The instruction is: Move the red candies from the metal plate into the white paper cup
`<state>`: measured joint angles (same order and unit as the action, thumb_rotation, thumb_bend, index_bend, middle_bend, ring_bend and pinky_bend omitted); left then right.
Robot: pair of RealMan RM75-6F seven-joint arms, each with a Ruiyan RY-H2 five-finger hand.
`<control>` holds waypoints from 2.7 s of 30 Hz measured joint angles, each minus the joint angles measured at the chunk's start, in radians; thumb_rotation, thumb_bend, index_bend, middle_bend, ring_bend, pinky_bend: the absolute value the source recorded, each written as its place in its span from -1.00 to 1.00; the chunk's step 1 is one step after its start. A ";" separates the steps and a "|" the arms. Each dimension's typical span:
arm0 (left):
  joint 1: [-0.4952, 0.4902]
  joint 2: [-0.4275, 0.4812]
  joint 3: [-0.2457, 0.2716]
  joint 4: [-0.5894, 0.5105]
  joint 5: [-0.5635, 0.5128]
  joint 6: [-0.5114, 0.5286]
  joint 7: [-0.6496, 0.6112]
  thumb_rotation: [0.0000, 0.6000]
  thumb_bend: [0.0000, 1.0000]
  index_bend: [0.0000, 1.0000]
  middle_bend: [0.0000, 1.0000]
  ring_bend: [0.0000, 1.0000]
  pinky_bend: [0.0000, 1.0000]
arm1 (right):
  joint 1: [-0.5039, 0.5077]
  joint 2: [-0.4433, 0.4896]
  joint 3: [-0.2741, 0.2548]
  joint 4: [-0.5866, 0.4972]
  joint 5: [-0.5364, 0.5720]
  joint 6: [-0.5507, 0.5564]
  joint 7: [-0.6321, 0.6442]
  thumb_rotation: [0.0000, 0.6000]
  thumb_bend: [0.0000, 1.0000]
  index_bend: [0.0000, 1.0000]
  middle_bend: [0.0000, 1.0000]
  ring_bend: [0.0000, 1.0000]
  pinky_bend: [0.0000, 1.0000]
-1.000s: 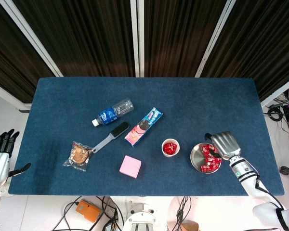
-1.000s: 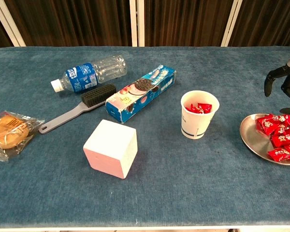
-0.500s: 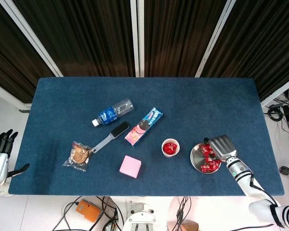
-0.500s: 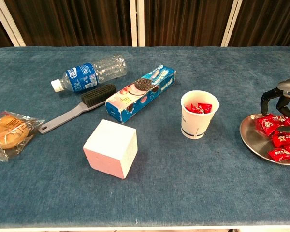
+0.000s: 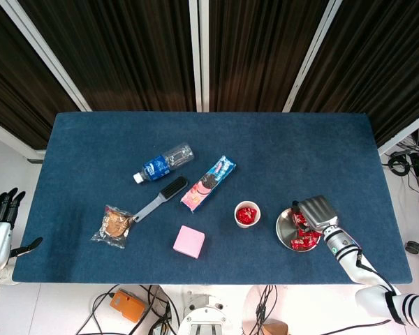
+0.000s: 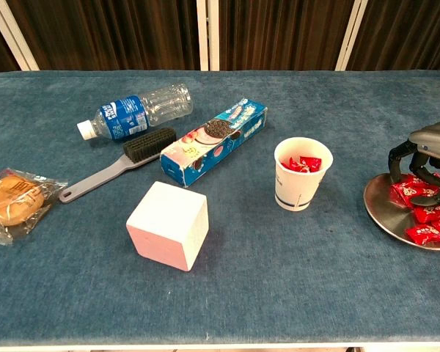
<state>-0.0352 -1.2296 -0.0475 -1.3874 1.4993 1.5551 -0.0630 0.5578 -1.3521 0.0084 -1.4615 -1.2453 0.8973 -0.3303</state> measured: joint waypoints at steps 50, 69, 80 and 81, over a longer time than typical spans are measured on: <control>0.001 -0.004 -0.004 0.017 0.002 0.002 -0.015 1.00 -1.00 -0.90 -1.00 -1.00 -1.00 | 0.101 0.055 0.106 -0.286 -0.088 0.087 0.042 1.00 -0.08 -0.14 0.69 0.99 1.00; -0.009 -0.016 -0.002 0.017 0.010 -0.005 -0.011 1.00 -1.00 -0.90 -1.00 -1.00 -1.00 | -0.049 0.141 0.004 -0.133 0.023 0.116 0.004 1.00 -0.27 -0.03 0.69 0.99 1.00; -0.004 -0.014 -0.001 0.016 0.005 -0.001 -0.013 1.00 -1.00 -0.90 -1.00 -1.00 -1.00 | -0.022 0.063 0.016 -0.046 0.063 0.048 -0.018 1.00 -0.27 0.03 0.69 0.99 1.00; -0.003 -0.014 -0.001 0.016 0.004 -0.001 -0.014 1.00 -1.00 -0.90 -1.00 -1.00 -1.00 | -0.020 0.059 0.016 -0.043 0.064 0.045 -0.019 1.00 -0.27 0.03 0.69 0.99 1.00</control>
<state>-0.0382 -1.2435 -0.0485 -1.3711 1.5036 1.5544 -0.0765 0.5378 -1.2931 0.0247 -1.5046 -1.1810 0.9420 -0.3496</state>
